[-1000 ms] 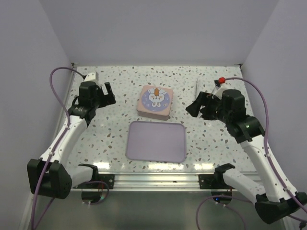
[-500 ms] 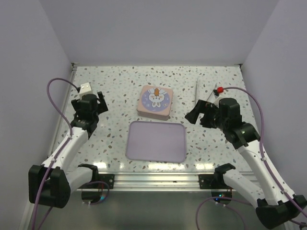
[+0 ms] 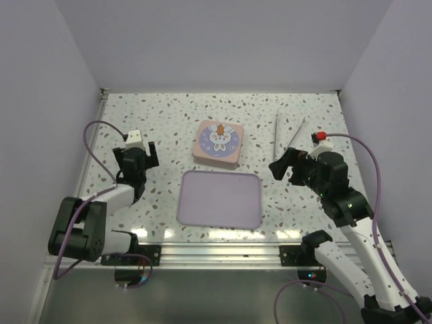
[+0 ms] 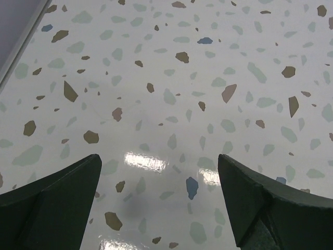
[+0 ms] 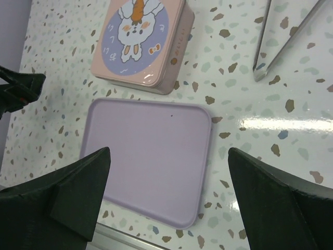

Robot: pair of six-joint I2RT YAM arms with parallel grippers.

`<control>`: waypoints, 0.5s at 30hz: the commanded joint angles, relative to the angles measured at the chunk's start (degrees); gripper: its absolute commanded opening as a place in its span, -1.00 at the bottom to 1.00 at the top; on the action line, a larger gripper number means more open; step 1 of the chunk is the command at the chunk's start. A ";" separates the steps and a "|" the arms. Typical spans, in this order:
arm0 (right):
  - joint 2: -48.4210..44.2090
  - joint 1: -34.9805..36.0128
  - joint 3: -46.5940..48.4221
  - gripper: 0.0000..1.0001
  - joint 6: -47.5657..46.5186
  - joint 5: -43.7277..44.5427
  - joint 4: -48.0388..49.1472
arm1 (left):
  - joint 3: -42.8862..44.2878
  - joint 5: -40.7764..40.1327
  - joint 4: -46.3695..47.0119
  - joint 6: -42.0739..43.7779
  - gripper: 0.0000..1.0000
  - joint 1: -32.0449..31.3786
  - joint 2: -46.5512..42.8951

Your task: Pack the cookies

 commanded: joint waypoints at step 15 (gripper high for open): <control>0.74 -0.21 -7.79 0.97 -6.98 5.26 14.69 | -4.78 -0.88 33.83 11.49 1.00 0.19 12.84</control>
